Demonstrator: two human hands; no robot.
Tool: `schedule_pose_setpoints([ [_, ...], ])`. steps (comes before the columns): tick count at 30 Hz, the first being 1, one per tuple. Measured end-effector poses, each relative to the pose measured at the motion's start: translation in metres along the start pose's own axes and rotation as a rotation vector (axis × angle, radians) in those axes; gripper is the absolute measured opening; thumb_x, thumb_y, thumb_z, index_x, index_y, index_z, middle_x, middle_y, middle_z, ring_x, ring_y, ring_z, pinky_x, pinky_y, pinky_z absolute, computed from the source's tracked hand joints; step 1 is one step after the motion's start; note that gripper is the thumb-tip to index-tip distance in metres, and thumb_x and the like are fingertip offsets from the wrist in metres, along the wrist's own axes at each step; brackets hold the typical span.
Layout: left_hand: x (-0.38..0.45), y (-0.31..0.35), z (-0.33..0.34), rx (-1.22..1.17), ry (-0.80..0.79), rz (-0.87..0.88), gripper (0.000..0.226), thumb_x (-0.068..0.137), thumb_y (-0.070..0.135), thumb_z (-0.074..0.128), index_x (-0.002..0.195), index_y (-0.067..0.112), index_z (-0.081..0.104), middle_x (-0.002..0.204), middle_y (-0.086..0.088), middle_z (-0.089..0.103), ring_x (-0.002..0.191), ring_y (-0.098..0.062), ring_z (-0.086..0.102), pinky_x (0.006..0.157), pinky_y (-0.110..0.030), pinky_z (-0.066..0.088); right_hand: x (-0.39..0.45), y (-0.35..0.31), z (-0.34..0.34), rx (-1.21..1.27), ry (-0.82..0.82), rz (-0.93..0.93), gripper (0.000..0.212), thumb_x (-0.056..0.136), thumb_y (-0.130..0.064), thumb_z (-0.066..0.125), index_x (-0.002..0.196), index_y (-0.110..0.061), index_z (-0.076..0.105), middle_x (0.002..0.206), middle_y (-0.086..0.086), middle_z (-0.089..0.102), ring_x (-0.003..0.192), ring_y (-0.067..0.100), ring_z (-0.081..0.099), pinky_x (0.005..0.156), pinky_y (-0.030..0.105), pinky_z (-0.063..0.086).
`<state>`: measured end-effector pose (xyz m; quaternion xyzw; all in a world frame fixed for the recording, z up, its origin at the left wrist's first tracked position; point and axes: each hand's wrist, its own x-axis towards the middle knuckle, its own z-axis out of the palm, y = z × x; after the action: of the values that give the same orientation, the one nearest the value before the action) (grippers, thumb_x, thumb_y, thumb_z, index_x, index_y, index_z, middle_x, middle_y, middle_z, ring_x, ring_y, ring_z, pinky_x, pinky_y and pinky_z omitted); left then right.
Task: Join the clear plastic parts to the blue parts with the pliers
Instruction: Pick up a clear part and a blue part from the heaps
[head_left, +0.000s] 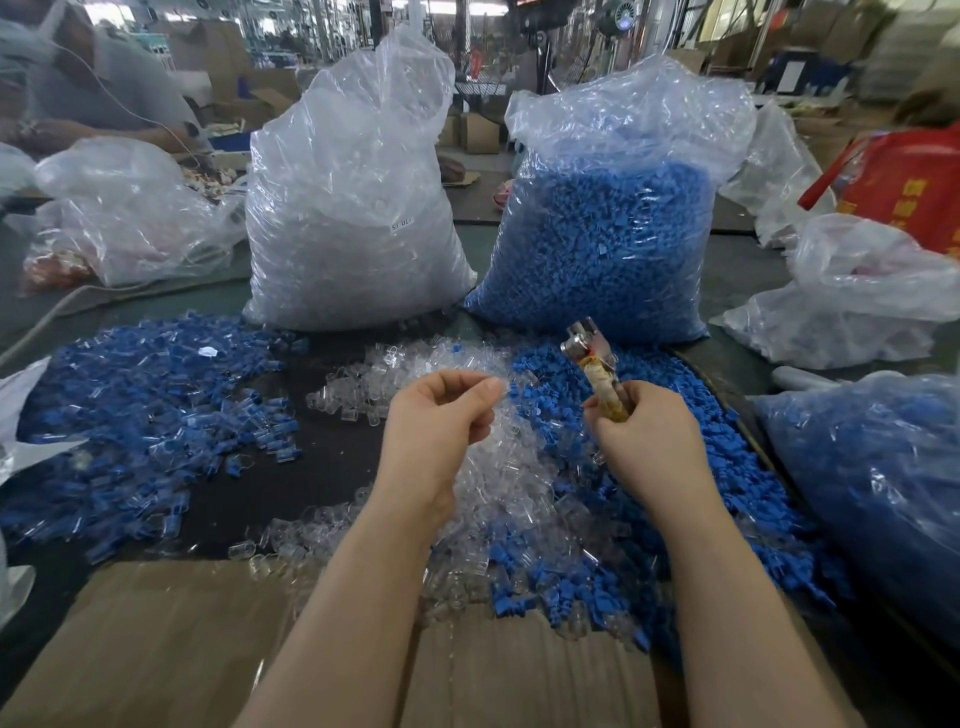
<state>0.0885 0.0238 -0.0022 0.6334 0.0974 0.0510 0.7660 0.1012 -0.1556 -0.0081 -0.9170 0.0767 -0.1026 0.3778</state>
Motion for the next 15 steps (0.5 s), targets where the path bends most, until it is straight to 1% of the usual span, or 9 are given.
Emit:
schedule_pose_setpoints([
  [3,0.002,0.0,-0.003,-0.009,0.014,-0.005,0.007,0.085,0.01,0.074,0.091,0.011,0.071,0.066,0.008,0.066,0.059,-0.003,0.058,0.061,-0.016,0.052,0.002,0.01,-0.007,-0.1,-0.06,0.059,0.02,0.091,-0.031,0.062,0.076,-0.018,0.058,0.067,0.004,0.059,0.062,0.023,0.055,0.052,0.031,0.038],
  [5,0.002,0.001,-0.003,-0.014,0.023,-0.005,0.007,0.085,0.009,0.073,0.091,0.012,0.071,0.066,0.007,0.067,0.06,-0.003,0.059,0.061,-0.016,0.052,0.003,0.013,-0.01,-0.165,-0.102,0.086,0.02,0.09,-0.03,0.062,0.075,-0.017,0.059,0.067,0.005,0.059,0.061,0.023,0.055,0.052,0.03,0.038],
  [10,0.003,0.003,-0.006,-0.021,0.021,0.002,0.006,0.085,0.009,0.073,0.089,0.012,0.071,0.068,0.006,0.067,0.062,-0.005,0.06,0.061,-0.018,0.052,0.005,0.013,-0.009,-0.364,-0.217,0.115,0.014,0.087,-0.03,0.066,0.081,-0.018,0.062,0.072,0.005,0.063,0.064,0.022,0.06,0.051,0.028,0.042],
  [12,0.002,0.003,-0.006,-0.023,0.019,0.002,0.006,0.085,0.01,0.073,0.089,0.013,0.071,0.068,0.005,0.068,0.063,-0.006,0.06,0.062,-0.019,0.052,0.003,0.011,-0.005,-0.43,-0.238,0.107,0.014,0.085,-0.029,0.067,0.079,-0.018,0.06,0.072,0.004,0.062,0.064,0.022,0.06,0.052,0.028,0.042],
  [15,0.002,0.003,-0.007,-0.025,0.013,0.004,0.007,0.085,0.009,0.074,0.089,0.012,0.071,0.072,0.003,0.069,0.065,-0.007,0.062,0.064,-0.02,0.052,-0.002,0.008,0.003,-0.489,-0.244,0.098,0.012,0.085,-0.024,0.065,0.08,-0.017,0.056,0.072,0.004,0.06,0.064,0.021,0.057,0.05,0.027,0.039],
])
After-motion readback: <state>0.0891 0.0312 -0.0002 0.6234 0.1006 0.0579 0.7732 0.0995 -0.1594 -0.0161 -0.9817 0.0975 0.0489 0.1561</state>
